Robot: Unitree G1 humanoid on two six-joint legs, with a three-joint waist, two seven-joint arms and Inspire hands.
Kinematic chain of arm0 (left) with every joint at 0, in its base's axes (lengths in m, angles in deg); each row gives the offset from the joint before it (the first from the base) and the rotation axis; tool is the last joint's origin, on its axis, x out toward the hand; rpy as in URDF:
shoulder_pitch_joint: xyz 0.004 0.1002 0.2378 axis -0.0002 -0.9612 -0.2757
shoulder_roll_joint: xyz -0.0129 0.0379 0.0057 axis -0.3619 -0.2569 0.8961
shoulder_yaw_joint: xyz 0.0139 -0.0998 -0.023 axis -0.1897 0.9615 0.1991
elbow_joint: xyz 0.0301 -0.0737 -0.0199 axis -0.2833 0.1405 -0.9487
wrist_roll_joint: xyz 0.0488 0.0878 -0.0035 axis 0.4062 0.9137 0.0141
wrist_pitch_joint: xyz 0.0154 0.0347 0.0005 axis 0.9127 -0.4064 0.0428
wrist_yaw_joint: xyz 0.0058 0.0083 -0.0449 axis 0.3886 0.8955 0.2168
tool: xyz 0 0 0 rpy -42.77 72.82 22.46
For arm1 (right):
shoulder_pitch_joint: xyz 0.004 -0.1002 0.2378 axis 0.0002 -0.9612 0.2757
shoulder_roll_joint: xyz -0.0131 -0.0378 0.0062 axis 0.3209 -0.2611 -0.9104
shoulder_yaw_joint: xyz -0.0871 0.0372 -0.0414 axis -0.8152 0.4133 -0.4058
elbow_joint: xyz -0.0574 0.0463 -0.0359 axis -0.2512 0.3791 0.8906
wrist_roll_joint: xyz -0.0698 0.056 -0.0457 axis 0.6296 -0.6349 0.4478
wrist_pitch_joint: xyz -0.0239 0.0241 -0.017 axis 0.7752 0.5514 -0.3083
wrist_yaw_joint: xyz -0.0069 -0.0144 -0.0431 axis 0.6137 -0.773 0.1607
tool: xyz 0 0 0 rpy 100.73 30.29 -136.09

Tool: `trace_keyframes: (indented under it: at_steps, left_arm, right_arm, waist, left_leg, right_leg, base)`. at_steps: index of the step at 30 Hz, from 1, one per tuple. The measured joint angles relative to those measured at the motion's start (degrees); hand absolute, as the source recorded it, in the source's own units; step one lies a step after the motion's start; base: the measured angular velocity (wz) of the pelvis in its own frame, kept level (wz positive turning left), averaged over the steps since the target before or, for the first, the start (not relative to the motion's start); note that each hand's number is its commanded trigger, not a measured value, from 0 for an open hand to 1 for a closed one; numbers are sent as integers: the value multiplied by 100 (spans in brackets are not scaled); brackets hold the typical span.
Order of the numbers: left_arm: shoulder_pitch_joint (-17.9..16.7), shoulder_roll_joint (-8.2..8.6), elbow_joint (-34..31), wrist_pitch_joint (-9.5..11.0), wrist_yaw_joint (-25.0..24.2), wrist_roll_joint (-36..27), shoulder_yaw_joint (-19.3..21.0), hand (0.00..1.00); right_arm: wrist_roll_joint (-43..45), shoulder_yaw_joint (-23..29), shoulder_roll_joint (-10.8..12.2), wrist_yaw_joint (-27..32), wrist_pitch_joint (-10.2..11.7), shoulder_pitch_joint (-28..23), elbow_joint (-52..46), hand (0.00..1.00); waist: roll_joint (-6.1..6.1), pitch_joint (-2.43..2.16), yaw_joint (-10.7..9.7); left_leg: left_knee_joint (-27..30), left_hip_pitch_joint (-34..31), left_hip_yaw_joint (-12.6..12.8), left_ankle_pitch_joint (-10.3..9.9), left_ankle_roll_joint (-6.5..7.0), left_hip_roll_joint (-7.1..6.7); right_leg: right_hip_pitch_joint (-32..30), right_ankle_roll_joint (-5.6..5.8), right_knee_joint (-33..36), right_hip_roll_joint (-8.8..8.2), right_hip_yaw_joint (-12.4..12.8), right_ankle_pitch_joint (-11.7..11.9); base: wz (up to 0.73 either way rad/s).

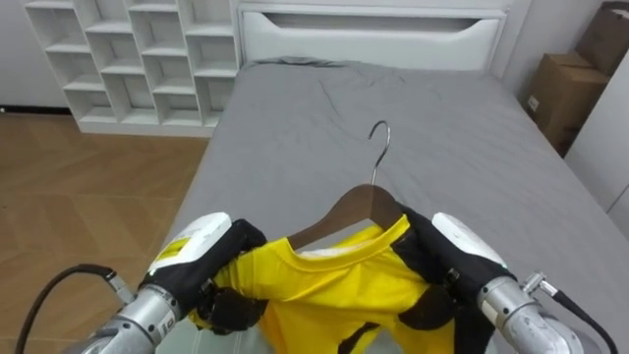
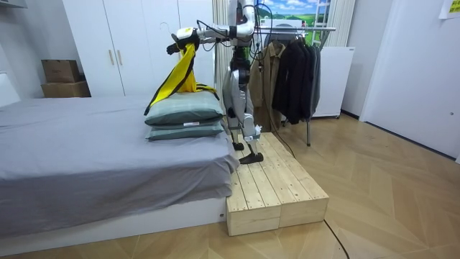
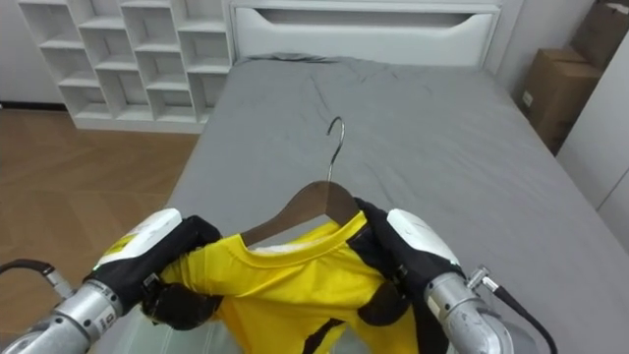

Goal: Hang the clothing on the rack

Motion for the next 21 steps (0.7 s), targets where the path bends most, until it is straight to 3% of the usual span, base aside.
trace_keyframes:
  at_steps: [4, 5, 7, 9, 12, 18, 21]
  left_arm:
    - [0, -7, 0, 0, -5, 5, -10, 100]
    - [0, -16, 0, 0, -5, 5, -11, 100]
    - [-1, -29, 0, 0, -5, 4, -11, 100]
    - [0, -44, 0, 0, -5, 3, -10, 100]
    - [0, -59, 0, 0, -6, 3, -10, 100]
    - [14, -84, -1, 0, -6, 7, 10, 100]
    - [14, -89, -1, 0, -6, 7, 10, 100]
  right_arm:
    - [49, 2, -14, -104, -34, 7, 0, 3]
    - [51, 2, -25, -143, -34, 14, 0, 13]
    - [54, 5, -30, -179, -34, 25, 1, 55]
    - [53, 11, -33, -237, -36, 40, 1, 69]
    - [47, 12, -35, -278, -54, 42, 2, 75]
    - [127, 12, -37, -476, -222, 44, 3, 74]
    - [134, 17, -37, -475, -224, 44, 2, 80]
  waist:
    - [-11, 1, -11]
    - [-22, 1, -12]
    - [-40, 3, -12]
    - [-60, 4, -10]
    - [-80, 5, 3]
    - [-146, 25, 6]
    - [-147, 24, -7]
  left_leg:
    - [0, 5, 0, 0, 0, 3]
    - [0, 6, 0, 0, 0, 5]
    - [0, 7, 0, 0, 0, 8]
    - [0, 7, -1, 0, 0, 9]
    - [0, 11, -1, 0, 0, 7]
    - [-2, -13, -4, -1, 0, 5]
    - [0, -36, -40, -2, 0, 2]
  right_leg:
    - [9, 0, -4, -5, -28, 0]
    - [12, 0, -5, -5, -32, 0]
    - [18, 0, -7, -2, -37, 0]
    - [19, -1, -7, -2, -37, 0]
    - [20, -1, -7, -2, -37, 0]
    - [15, -3, -12, -7, -64, 1]
    - [10, -3, -14, -18, -110, 1]
  base:
    - [0]
    - [0]
    - [0]
    - [0]
    - [0]
    - [3]
    - [7]
